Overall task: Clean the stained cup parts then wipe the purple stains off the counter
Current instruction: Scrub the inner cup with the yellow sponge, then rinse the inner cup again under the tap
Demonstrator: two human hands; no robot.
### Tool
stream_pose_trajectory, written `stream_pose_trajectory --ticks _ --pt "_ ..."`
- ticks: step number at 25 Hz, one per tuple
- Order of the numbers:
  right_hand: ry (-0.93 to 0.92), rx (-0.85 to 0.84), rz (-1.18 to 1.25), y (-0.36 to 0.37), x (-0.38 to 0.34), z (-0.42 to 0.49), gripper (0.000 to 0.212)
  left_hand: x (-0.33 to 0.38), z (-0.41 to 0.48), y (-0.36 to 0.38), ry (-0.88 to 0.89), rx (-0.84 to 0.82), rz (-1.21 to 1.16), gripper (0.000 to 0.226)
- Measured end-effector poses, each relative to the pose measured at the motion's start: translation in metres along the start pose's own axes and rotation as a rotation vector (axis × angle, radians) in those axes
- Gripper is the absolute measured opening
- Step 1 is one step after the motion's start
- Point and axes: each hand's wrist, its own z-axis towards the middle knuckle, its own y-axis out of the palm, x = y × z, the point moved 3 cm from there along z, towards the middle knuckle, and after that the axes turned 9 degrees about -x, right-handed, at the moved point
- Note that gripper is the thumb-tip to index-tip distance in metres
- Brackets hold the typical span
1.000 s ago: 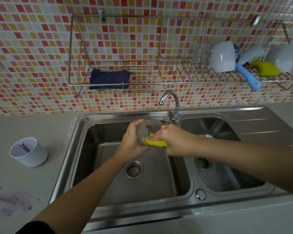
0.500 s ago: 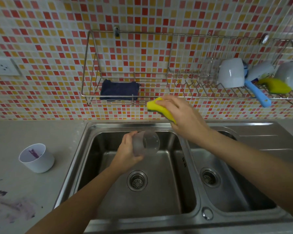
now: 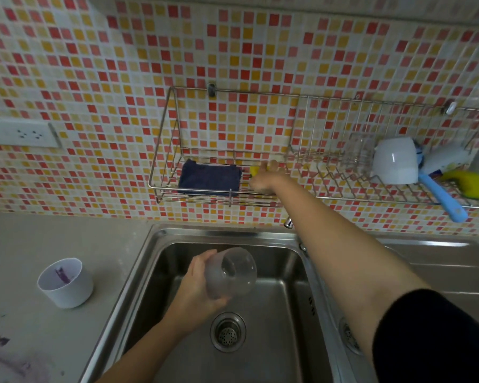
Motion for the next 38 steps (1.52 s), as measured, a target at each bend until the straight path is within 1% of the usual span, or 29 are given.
stream_pose_trajectory --ticks 1,2,3,4,6,7,8,9,10,12,13,14,16,18,20,21,23,24,25,27,28,30,32,34,36,38 --pt "0.023 -0.052 0.022 0.000 0.001 0.003 0.067 -0.002 -0.001 -0.001 -0.007 -0.004 0.002 0.092" --pt "0.029 -0.038 0.029 0.000 0.001 0.003 0.067 -0.005 -0.002 -0.001 -0.015 -0.009 0.004 0.093" --pt "0.008 0.055 0.024 0.001 0.001 0.002 0.067 -0.008 -0.001 -0.001 -0.023 -0.009 0.003 0.094" --pt "-0.040 0.220 0.016 0.001 0.001 -0.003 0.063 -0.010 0.000 0.001 -0.034 -0.004 -0.008 0.094" --pt "-0.182 0.648 0.044 0.002 0.006 -0.027 0.052 -0.010 0.006 0.008 -0.062 0.003 -0.056 0.093" --pt "-0.233 0.838 0.089 0.004 0.015 -0.043 0.046 -0.009 0.010 0.013 -0.074 0.001 -0.091 0.092" --pt "-0.260 0.988 0.151 0.009 0.027 -0.059 0.038 -0.008 0.013 0.020 -0.084 0.000 -0.130 0.091" --pt "-0.277 1.096 0.234 0.018 0.042 -0.072 0.030 -0.005 0.016 0.026 -0.089 0.002 -0.170 0.090" --pt "-0.289 1.169 0.337 0.033 0.062 -0.085 0.023 -0.005 0.018 0.034 -0.098 -0.001 -0.205 0.089" --pt "-0.299 1.235 0.562 0.070 0.103 -0.101 0.009 -0.007 0.023 0.052 -0.133 -0.001 -0.268 0.089" --pt "-0.277 1.221 0.653 0.091 0.123 -0.102 0.008 -0.009 0.026 0.060 -0.160 -0.005 -0.301 0.088" --pt "-0.234 1.184 0.706 0.111 0.143 -0.098 0.012 -0.012 0.029 0.070 -0.192 -0.005 -0.332 0.088" --pt "-0.101 1.027 0.691 0.140 0.179 -0.073 0.023 -0.018 0.038 0.088 -0.239 -0.009 -0.391 0.086" --pt "0.061 0.756 0.608 0.150 0.211 -0.034 0.050 -0.019 0.051 0.103 -0.267 -0.019 -0.425 0.085" --pt "0.137 0.466 0.532 0.156 0.234 0.006 0.078 -0.020 0.064 0.112 -0.272 -0.014 -0.418 0.086" --pt "0.117 0.368 0.494 0.158 0.239 0.022 0.088 -0.018 0.069 0.113 -0.266 -0.010 -0.406 0.086" --pt "-0.028 0.242 0.441 0.164 0.240 0.047 0.097 -0.014 0.081 0.116 -0.256 -0.012 -0.380 0.087" --pt "-0.109 0.198 0.344 0.171 0.238 0.056 0.097 -0.014 0.086 0.118 -0.255 -0.018 -0.380 0.087" --pt "-0.161 0.154 0.179 0.180 0.234 0.062 0.096 -0.013 0.090 0.120 -0.249 -0.028 -0.393 0.086" --pt "-0.231 0.166 -0.185 0.204 0.233 0.072 0.092 -0.013 0.095 0.125 -0.249 -0.047 -0.426 0.083" --pt "-0.223 0.194 -0.298 0.212 0.234 0.075 0.093 -0.015 0.096 0.128 -0.251 -0.057 -0.444 0.081" --pt "-0.167 0.217 -0.408 0.222 0.239 0.081 0.098 -0.017 0.098 0.132 -0.253 -0.079 -0.467 0.075" --pt "-0.166 0.185 -0.426 0.220 0.239 0.081 0.101 -0.019 0.100 0.135 -0.252 -0.089 -0.484 0.069" --pt "-0.223 0.204 -0.440 0.213 0.236 0.074 0.101 -0.021 0.100 0.139 -0.247 -0.083 -0.505 0.067" --pt "-0.228 0.235 -0.325 0.213 0.239 0.063 0.095 -0.024 0.102 0.144 -0.249 -0.075 -0.510 0.068" --pt "-0.218 0.212 -0.180 0.223 0.248 0.049 0.085 -0.027 0.103 0.148 -0.248 -0.078 -0.521 0.072"
